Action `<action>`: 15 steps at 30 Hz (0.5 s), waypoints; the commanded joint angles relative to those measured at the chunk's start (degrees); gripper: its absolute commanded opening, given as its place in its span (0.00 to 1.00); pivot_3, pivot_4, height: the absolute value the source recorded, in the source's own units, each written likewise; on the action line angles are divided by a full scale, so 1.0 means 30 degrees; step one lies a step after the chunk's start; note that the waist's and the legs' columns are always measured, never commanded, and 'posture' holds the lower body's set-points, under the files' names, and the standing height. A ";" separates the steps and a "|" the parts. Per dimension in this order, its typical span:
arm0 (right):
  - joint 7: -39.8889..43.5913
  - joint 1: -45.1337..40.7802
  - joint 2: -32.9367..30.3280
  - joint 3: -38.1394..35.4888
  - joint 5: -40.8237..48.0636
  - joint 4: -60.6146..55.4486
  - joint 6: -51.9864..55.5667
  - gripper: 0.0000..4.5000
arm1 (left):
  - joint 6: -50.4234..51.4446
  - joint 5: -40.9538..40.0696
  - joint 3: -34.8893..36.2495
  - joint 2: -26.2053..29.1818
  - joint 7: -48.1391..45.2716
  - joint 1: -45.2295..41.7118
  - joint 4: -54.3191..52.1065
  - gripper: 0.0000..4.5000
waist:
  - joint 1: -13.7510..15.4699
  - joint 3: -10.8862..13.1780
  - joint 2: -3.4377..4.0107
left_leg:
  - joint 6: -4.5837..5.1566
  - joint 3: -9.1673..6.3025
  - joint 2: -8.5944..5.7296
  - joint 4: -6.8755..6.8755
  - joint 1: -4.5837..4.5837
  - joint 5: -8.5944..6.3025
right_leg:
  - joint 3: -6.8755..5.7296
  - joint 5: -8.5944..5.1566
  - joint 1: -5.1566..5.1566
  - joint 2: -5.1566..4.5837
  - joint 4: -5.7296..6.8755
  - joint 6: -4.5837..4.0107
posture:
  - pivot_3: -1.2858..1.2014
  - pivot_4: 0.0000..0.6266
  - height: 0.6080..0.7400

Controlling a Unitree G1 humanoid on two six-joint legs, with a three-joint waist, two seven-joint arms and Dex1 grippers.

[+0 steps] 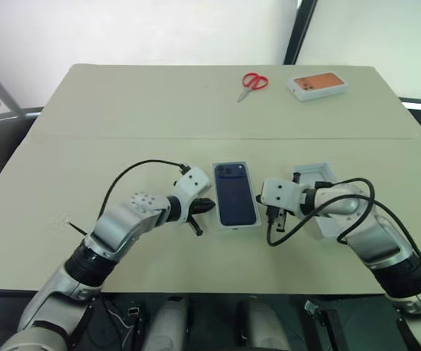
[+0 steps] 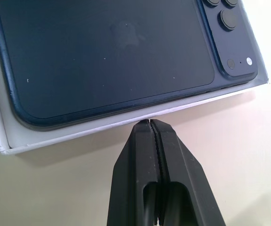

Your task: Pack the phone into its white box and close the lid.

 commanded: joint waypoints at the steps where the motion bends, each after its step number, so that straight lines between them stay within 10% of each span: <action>1: 0.0457 0.0120 -0.0328 -0.0631 0.0670 -0.1616 -0.0023 0.00 | -0.0022 0.0232 -0.0728 -0.1351 -0.0645 -0.0467 0.0034 0.01 | 0.0007 0.0000 0.0000 | 0.0002 0.0000 -0.0003 0.0007 0.0000 -0.0001 | 0.0000 0.0000 0.0001 -0.0002 0.0000 0.0000 | 0.52 0.24 0.68; 15: 0.0819 0.1652 -0.1852 -0.2259 0.0605 -0.2128 0.0319 0.00 | 0.0207 0.1691 -0.1206 -0.3646 -0.2356 -0.1311 0.1321 0.01 | -0.0046 0.0000 0.0002 | 0.0005 -0.0003 -0.0003 0.0014 0.0002 -0.0001 | -0.0004 0.0000 0.0009 -0.0003 0.0001 0.0002 | 0.52 0.24 0.68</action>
